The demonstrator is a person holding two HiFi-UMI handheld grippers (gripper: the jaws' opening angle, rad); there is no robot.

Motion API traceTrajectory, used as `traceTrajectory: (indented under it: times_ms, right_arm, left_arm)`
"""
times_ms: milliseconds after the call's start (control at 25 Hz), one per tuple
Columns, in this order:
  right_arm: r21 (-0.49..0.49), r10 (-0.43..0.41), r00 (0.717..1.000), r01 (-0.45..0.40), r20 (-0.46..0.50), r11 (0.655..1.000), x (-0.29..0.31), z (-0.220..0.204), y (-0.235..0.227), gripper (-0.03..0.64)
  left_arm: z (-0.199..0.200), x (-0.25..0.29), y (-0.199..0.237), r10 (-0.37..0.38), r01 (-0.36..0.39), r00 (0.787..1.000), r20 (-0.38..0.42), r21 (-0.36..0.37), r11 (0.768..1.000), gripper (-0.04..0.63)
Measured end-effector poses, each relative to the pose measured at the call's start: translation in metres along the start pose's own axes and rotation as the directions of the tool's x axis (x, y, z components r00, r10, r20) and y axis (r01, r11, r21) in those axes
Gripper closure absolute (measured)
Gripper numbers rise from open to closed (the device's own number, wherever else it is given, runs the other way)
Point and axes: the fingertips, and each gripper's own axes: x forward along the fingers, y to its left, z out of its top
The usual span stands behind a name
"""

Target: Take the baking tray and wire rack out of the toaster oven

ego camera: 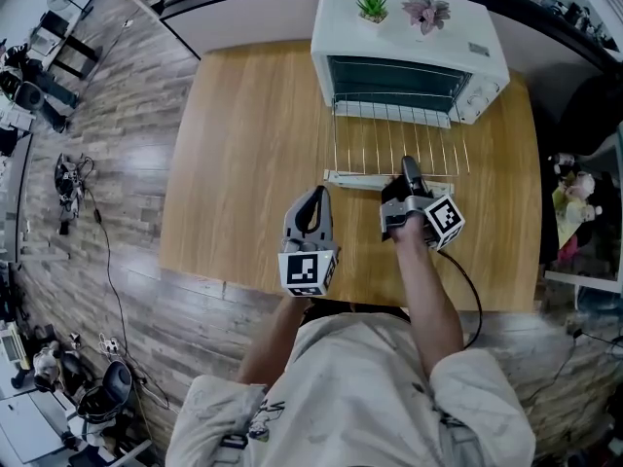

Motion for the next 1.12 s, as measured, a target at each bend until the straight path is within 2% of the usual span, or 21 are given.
traceTrajectory:
  times_ms: [240, 440, 880, 1120]
  right_arm:
    - [-0.012, -0.005, 0.999, 0.005, -0.038, 1.000, -0.023, 0.004, -0.005, 0.592]
    - [-0.013, 0.020, 0.998, -0.021, -0.063, 1.000, -0.029, 0.003, 0.002, 0.592]
    - [-0.042, 0.038, 0.988, -0.045, -0.153, 0.998, -0.035, -0.003, 0.014, 0.592]
    - [-0.055, 0.036, 0.974, -0.050, -0.224, 0.997, -0.028, -0.028, 0.012, 0.592]
  left_arm:
    - [-0.001, -0.018, -0.009, 0.039, -0.039, 0.999, 0.009, -0.006, 0.999, 0.580]
    - [0.007, -0.034, -0.007, 0.085, -0.085, 0.996, 0.029, 0.004, 0.996, 0.580]
    - [0.012, -0.057, -0.015, 0.160, -0.159, 0.986, 0.048, -0.024, 0.987, 0.580]
    - [0.010, -0.074, 0.002, 0.227, -0.226, 0.972, 0.051, -0.022, 0.974, 0.580]
